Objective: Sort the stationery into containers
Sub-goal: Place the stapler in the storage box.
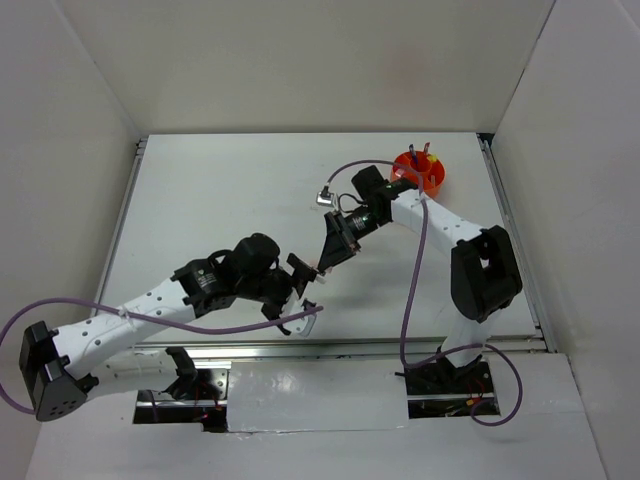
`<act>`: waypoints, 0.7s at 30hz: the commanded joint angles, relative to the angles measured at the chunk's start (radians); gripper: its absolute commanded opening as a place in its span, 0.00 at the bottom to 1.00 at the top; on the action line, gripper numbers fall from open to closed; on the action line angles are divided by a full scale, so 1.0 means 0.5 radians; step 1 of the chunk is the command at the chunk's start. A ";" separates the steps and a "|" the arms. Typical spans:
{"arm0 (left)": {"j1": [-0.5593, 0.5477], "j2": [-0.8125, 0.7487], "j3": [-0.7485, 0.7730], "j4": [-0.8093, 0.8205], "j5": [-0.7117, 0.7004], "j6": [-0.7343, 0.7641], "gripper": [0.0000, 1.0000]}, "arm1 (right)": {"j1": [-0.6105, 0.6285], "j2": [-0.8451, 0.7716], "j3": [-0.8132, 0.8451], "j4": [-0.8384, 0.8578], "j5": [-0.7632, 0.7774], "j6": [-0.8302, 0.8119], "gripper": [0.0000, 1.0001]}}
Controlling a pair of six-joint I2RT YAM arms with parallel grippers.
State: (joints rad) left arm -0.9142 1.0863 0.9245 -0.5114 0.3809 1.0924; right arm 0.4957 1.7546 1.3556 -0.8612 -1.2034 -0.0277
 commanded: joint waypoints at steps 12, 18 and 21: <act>0.180 -0.381 0.108 0.247 -0.219 -0.733 0.99 | -0.749 -0.104 0.534 -0.616 0.800 -0.824 0.00; 0.579 -0.197 0.237 0.130 -0.060 -1.193 0.99 | -0.912 -0.294 0.453 -0.092 1.590 -1.507 0.00; 0.787 -0.081 0.304 0.099 0.207 -1.389 0.99 | -0.921 -0.380 0.253 0.225 1.915 -1.861 0.00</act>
State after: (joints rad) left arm -0.5980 1.0054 1.0195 -0.4454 0.3565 0.5697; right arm 0.0257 1.6215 1.5509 -0.9287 -0.4725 -0.6933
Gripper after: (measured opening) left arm 0.993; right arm 0.342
